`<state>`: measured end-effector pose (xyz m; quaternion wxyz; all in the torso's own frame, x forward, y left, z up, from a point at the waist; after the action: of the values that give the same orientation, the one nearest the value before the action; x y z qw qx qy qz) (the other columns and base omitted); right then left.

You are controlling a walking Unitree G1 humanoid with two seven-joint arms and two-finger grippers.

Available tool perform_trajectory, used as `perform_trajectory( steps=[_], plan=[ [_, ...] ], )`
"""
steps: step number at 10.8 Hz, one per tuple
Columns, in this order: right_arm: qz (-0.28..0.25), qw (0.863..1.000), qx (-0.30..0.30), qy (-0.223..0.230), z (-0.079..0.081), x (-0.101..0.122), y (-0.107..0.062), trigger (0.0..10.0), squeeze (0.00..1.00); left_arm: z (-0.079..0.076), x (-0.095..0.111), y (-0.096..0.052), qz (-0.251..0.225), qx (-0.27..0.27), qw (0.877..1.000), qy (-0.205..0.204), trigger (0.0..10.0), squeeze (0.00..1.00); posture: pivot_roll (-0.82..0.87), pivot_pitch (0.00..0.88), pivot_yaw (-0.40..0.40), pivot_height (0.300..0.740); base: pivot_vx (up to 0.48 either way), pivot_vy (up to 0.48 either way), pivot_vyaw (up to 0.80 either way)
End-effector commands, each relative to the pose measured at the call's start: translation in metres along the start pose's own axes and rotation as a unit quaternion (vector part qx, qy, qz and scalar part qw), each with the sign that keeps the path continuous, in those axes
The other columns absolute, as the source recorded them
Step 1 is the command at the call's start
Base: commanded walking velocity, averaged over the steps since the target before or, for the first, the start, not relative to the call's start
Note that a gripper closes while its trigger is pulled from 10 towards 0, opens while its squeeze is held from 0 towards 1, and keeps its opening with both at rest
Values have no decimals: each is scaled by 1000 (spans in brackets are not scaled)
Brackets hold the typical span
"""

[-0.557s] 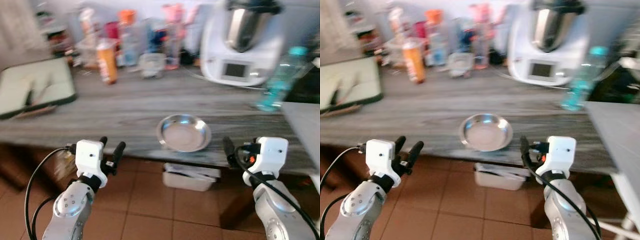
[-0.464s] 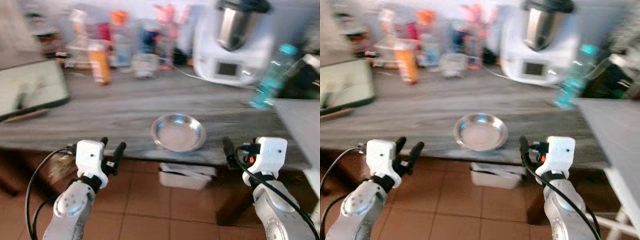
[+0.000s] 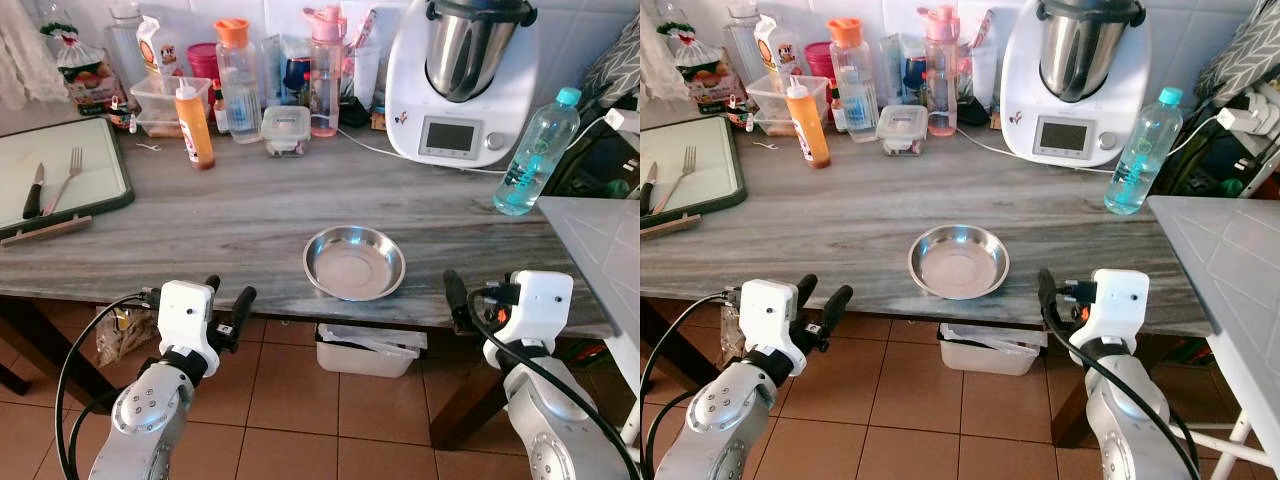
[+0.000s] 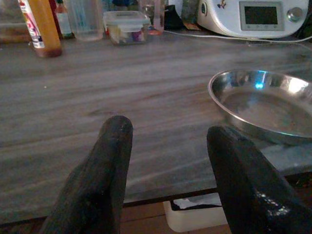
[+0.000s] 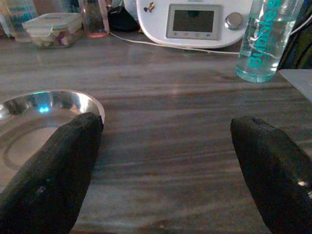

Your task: Setting the table

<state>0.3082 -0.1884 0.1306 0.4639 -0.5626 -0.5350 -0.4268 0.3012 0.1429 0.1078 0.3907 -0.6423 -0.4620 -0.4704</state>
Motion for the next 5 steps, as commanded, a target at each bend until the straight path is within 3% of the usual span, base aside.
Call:
perform_trajectory(
  steps=[1,5],
  plan=[
    [1,1000,-3,1,-2,1,2,10000,0,-1,-1,1,7,1,1000,5,10000,0,36,16,0,740,0,0,0],
    [2,1000,-1,3,0,1,5,10000,0,-2,-2,1,12,4,1000,1,10000,0,40,20,1,740,-271,0,0]
  ],
)
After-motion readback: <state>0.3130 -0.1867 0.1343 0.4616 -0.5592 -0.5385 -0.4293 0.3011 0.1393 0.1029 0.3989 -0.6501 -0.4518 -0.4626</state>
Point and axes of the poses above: a point about 5 cm out from each wrist's last joint towards the gripper, its own y axis pointing out of the wrist towards the gripper, its own x axis along the axis of the wrist's last joint, z = x × y, the point moved 6 cm from there along y, pointing out of the wrist towards the gripper, and after that the axes turned 15 degrees about -y, right-handed, at the moved point
